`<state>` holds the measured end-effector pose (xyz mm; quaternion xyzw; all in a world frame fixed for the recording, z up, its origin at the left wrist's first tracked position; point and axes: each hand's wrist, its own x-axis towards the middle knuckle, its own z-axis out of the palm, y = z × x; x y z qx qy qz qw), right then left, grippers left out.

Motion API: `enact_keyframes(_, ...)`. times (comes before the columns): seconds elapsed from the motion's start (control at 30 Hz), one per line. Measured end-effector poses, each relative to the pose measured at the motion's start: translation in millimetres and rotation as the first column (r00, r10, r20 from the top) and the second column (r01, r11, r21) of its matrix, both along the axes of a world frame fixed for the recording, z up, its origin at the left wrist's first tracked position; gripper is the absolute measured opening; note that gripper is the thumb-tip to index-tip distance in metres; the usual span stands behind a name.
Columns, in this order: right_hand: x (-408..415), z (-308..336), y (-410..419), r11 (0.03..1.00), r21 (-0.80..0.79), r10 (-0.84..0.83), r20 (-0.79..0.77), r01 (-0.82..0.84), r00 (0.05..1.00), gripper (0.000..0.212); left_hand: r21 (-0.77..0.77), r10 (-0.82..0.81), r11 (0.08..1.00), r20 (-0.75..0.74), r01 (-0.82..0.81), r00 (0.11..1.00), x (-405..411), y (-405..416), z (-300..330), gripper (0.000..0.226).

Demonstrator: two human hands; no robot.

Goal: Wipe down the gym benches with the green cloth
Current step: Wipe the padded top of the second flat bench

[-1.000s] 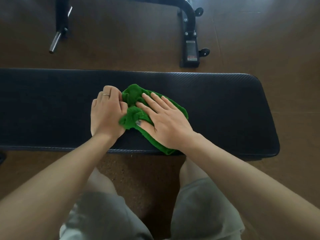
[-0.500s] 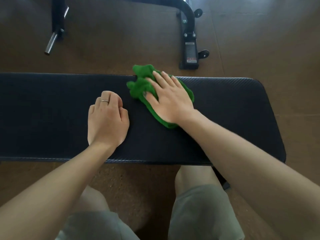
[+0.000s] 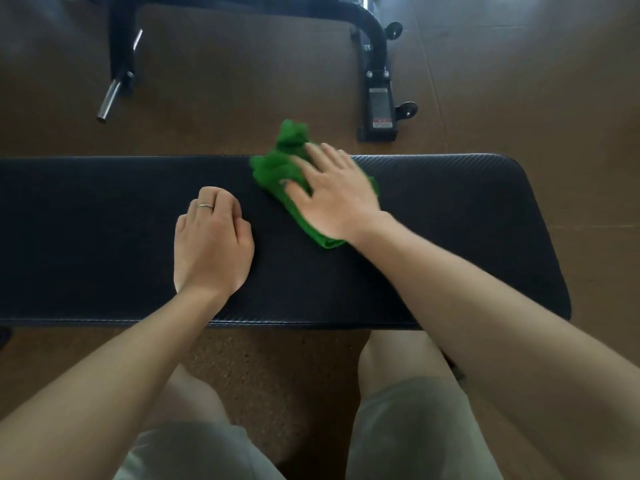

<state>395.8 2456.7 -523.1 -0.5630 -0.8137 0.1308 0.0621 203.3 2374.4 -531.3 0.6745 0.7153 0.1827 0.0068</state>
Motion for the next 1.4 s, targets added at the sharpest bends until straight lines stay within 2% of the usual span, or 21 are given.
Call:
enact_keyframes(0.1, 68.0, -1.5, 14.3, 0.972, 0.067, -0.226, 0.016, 0.224, 0.974, 0.063, -0.003, 0.004, 1.0, 0.023, -0.004, 1.0, -0.4, 0.6, -0.4, 0.004)
enact_keyframes(0.2, 131.9, -0.7, 4.0, 0.928, 0.046, -0.372, 0.033, 0.37, 0.928, 0.065, 0.002, 0.003, 1.0, 0.032, -0.003, 0.999, 0.0, 0.9, -0.1, 0.004)
enact_keyframes(0.27, 140.7, 1.5, -8.0, 0.881, 0.003, -0.471, 0.074, 0.472, 0.879, 0.07, 0.004, 0.005, 1.0, 0.031, -0.005, 1.0, 0.6, 0.8, 0.3, 0.004)
enact_keyframes(0.33, 115.4, 2.4, -19.4, 0.851, -0.028, -0.519, 0.11, 0.525, 0.848, 0.071, 0.002, 0.007, 1.0, 0.031, -0.007, 1.0, 0.6, 0.5, 0.9, 0.004)
enact_keyframes(0.4, 67.4, 3.7, -39.5, 0.898, -0.032, -0.435, 0.104, 0.44, 0.895, 0.071, -0.004, 0.004, 1.0, 0.024, -0.004, 1.0, 0.7, -0.3, 0.6, 0.004)
enact_keyframes(0.5, 3.2, 0.4, -67.2, 0.987, -0.028, -0.158, 0.028, 0.158, 0.987, 0.067, -0.01, 0.008, 1.0, 0.019, -0.007, 1.0, 1.0, 0.7, 1.6, 0.005)
enact_keyframes(0.63, 16.4, 1.6, -59.8, 1.0, -0.015, -0.019, 0.018, 0.019, 1.0, 0.063, -0.02, 0.012, 1.0, 0.021, -0.011, 1.0, 1.6, -0.4, 2.4, 0.005)
enact_keyframes(0.7, 59.1, 1.4, -46.7, 0.997, 0.009, -0.076, 0.038, 0.076, 0.996, 0.065, -0.026, 0.017, 1.0, 0.03, -0.016, 0.999, 2.9, -0.5, 3.9, 0.006)
enact_keyframes(0.83, 145.4, 4.5, -23.5, 0.952, -0.016, -0.303, 0.114, 0.307, 0.946, 0.069, -0.032, 0.032, 0.999, 0.033, -0.031, 0.999, 3.7, -1.8, 5.6, 0.005)
enact_keyframes(0.93, 130.9, 4.0, -27.2, 0.909, -0.045, -0.405, 0.134, 0.414, 0.905, 0.07, -0.034, 0.016, 0.999, 0.031, -0.015, 0.999, 6.4, -1.9, 7.8, 0.006)
enact_keyframes(1.0, 87.6, 5.6, -43.6, 0.918, -0.038, -0.387, 0.144, 0.396, 0.911, 0.071, -0.031, 0.019, 0.999, 0.034, -0.018, 0.999, 5.0, -1.7, 6.9, 0.007)
enact_keyframes(1.1, 15.4, 6.1, -80.4, 0.981, -0.046, -0.189, 0.042, 0.191, 0.981, 0.069, -0.015, 0.005, 1.0, 0.054, -0.004, 0.999, 1.7, -0.2, 5.6, 0.006)
enact_keyframes(1.2, -15.5, 5.8, -97.6, 0.996, -0.074, -0.056, 0.016, 0.057, 0.998, 0.066, -0.019, 0.0, 1.0, 0.076, 0.001, 0.997, -1.4, -2.1, 1.1, 0.006)
enact_keyframes(1.3, 12.5, 5.6, -96.5, 0.996, -0.039, -0.081, 0.035, 0.082, 0.996, 0.065, -0.041, -0.056, 0.997, 0.149, 0.063, 0.987, -4.3, -3.8, 8.1, 0.006)
enact_keyframes(1.37, 36.2, 4.4, -99.3, 0.986, -0.025, -0.166, 0.07, 0.168, 0.984, 0.068, -0.111, -0.211, 0.968, 0.114, 0.223, 0.971, -20.5, -11.0, 13.5, 0.015)
enact_keyframes(1.4, 42.5, 3.6, -102.4, 0.974, -0.026, -0.221, 0.089, 0.224, 0.971, 0.071, -0.153, -0.311, 0.937, 0.049, 0.315, 0.949, -35.6, -16.9, 16.2, 0.024)
